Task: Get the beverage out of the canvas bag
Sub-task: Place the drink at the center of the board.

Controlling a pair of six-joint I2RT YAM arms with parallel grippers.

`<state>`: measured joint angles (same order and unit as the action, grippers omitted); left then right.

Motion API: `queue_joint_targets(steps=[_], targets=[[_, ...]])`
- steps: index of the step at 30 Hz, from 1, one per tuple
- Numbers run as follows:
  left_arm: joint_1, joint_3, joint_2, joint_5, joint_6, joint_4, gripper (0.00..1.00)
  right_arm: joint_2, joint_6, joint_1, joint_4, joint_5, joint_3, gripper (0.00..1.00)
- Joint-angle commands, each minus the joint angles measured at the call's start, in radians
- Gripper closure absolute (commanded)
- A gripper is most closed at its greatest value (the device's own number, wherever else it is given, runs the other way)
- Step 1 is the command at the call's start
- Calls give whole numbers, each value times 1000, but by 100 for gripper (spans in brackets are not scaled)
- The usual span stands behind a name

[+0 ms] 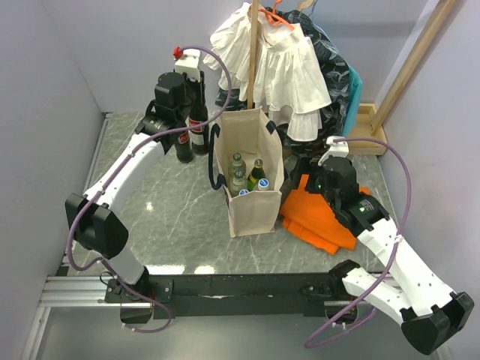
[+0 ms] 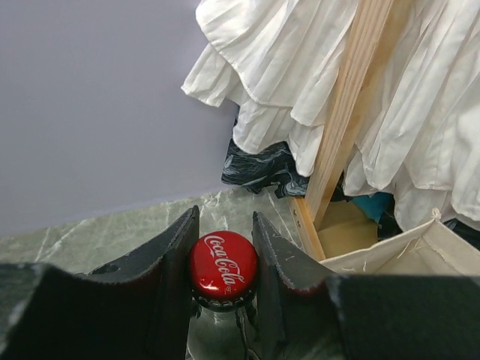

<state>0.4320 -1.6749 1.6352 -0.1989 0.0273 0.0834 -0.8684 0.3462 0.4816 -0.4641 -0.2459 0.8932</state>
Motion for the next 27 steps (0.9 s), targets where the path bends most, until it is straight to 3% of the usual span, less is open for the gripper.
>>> queue_joint_targets(steps=[1,12,27], targets=[[-9,10,-63,9,29,-382,99,-7,-12,-6,30,-20,13,0],[-12,168,-57,-36,17,-574,99,-35,-13,-12,33,-16,23,0],[-13,224,12,-65,45,-731,99,-49,-18,-21,36,-16,27,0]])
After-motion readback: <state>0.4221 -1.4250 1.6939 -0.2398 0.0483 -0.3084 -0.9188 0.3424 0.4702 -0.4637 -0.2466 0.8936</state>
